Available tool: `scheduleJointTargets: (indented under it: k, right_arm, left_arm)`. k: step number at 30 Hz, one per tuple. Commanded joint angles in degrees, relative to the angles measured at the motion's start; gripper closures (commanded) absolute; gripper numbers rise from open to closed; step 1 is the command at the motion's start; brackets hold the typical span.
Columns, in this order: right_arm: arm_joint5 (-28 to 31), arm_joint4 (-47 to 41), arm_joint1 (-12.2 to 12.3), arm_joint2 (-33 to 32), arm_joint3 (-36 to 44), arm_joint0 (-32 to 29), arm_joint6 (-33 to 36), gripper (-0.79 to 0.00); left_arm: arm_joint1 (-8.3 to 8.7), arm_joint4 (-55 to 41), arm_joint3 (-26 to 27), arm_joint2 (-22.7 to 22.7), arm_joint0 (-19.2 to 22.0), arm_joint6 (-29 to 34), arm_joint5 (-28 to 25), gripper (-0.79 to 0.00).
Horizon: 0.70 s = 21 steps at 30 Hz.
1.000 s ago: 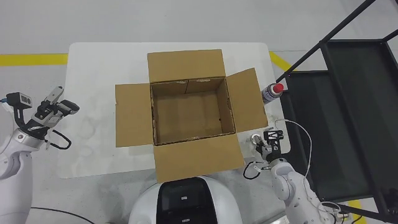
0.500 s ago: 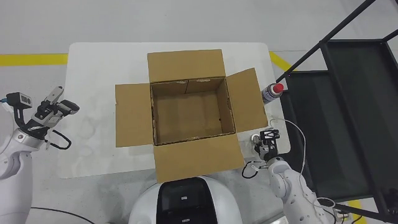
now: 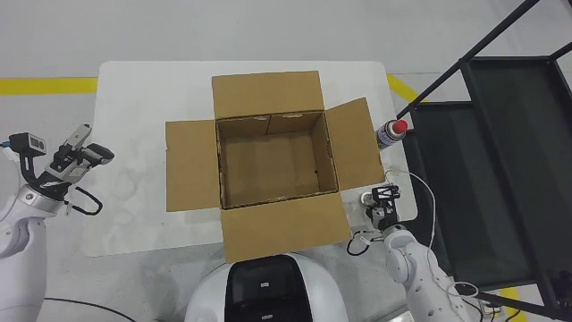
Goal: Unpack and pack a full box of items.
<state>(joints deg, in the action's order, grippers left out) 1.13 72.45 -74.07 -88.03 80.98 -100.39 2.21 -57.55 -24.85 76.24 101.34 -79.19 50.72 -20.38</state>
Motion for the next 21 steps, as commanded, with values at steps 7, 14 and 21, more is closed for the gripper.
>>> scheduleJointTargets:
  k: [7, 14, 21]
  right_arm:
    - [1.9, -4.0, 0.3, -3.4, 6.1, -4.0, -0.8, 0.000]
    - [7.5, -13.2, 0.7, -8.1, 13.4, -8.6, -0.8, 0.000]
    - [11.2, -20.0, 0.8, -9.6, 14.7, -8.1, 2.1, 0.000]
  left_arm:
    - [0.00, 0.0, 0.0, 0.0, 0.0, 0.0, 0.0, -0.785]
    - [0.00, 0.0, 0.0, 0.0, 0.0, 0.0, 0.0, -0.785]
    - [0.00, 0.0, 0.0, 0.0, 0.0, 0.0, 0.0, -0.785]
